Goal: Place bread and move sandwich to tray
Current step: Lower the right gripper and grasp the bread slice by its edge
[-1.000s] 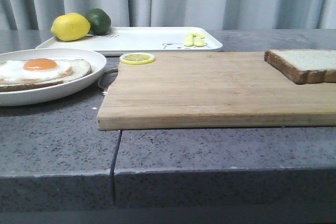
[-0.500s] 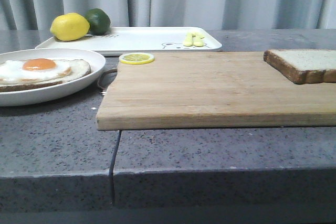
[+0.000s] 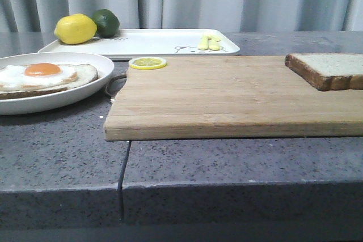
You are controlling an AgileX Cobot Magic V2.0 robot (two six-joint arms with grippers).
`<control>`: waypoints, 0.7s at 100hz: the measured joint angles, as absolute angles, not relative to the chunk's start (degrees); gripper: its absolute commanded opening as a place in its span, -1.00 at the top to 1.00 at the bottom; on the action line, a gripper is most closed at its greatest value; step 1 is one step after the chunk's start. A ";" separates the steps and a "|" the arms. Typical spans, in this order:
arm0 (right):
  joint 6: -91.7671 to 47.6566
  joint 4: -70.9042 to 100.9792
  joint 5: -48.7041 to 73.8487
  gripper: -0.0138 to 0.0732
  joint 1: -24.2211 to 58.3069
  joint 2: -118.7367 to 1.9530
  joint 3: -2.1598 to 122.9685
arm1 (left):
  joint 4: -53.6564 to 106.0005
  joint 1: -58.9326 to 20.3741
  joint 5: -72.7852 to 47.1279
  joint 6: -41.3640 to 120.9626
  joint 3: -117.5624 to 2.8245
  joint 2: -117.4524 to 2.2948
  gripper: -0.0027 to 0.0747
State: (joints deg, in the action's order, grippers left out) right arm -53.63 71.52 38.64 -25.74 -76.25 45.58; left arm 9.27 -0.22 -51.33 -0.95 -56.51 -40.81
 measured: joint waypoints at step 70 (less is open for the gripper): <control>-57.70 77.89 39.70 -0.40 -25.74 -83.22 42.82 | 9.27 -0.22 -51.33 -0.95 -56.51 -40.81 -0.45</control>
